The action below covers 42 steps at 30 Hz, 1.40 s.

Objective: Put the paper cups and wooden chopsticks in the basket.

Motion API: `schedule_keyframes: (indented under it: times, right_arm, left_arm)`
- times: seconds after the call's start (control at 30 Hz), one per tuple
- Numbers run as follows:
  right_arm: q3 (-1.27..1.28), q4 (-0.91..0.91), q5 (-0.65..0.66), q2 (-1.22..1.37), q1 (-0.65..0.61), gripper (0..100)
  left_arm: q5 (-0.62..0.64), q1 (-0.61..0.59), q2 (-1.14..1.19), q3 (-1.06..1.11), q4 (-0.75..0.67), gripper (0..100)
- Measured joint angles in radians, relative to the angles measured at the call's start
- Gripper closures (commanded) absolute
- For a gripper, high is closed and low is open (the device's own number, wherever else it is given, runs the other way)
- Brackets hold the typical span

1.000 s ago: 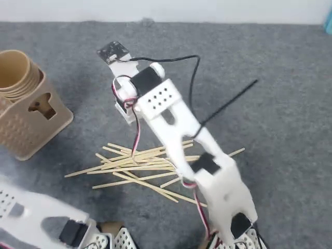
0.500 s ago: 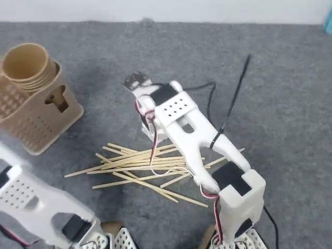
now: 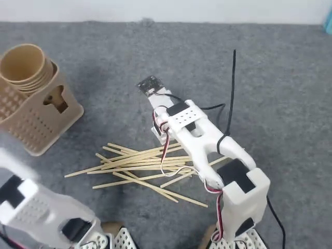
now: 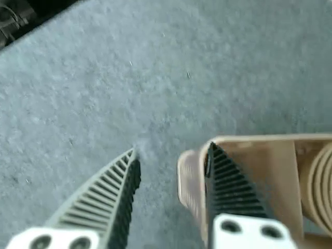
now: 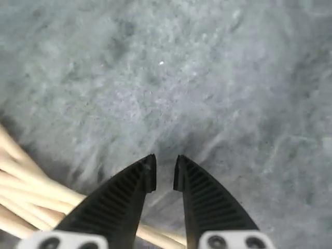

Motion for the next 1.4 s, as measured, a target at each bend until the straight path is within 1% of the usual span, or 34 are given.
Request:
schedule_keyframes:
  times: [0.17, 0.27, 0.37, 0.4, 0.5, 0.57, 0.63, 0.77, 0.9, 1.07, 1.3, 1.4]
  right_arm:
    - [0.0, -0.002, 0.0, 0.0, 0.002, 91.3]
    - [0.0, -0.002, 0.0, 0.0, 0.002, 91.3]
    - [0.0, -0.002, 0.0, 0.0, 0.011, 91.3]
    - [0.0, -0.002, 0.0, 0.0, 0.02, 91.3]
    - [0.0, -0.018, 0.0, 0.0, 0.046, 91.3]
    - [0.0, -0.035, 0.0, 0.0, 0.06, 91.3]
    - [0.0, -0.044, 0.0, 0.0, 0.072, 91.3]
    - [0.0, -0.046, 0.0, 0.0, 0.08, 91.3]
    - [0.0, -0.046, 0.018, 0.0, 0.08, 91.3]
    - [0.0, -0.046, 0.043, 0.0, 0.086, 91.5]
    - [0.0, -0.046, 0.046, 0.0, 0.109, 91.7]
    - [0.0, -0.046, -0.012, 0.0, 0.144, 91.6]
  left_arm:
    - [0.0, 0.043, -0.026, 0.219, 0.0, 80]
    - [0.0, 0.06, -0.026, 0.267, 0.0, 80]
    - [0.003, 0.083, -0.02, 0.269, 0.0, 82]
    - [0.003, 0.094, -0.009, 0.269, 0.0, 84]
    - [0.006, 0.13, 0.035, 0.275, -0.008, 100]
    - [0.008, 0.149, 0.058, 0.275, -0.031, 98]
    - [0.009, 0.164, 0.083, 0.275, -0.04, 99]
    - [-0.005, 0.201, 0.129, 0.273, -0.055, 99]
    - [-0.011, 0.242, 0.153, 0.27, -0.114, 99]
    - [-0.066, 0.311, 0.19, 0.255, -0.181, 99]
    - [-0.158, 0.47, 0.218, 0.252, -0.212, 99]
    - [-0.206, 0.546, 0.226, 0.25, -0.218, 99]
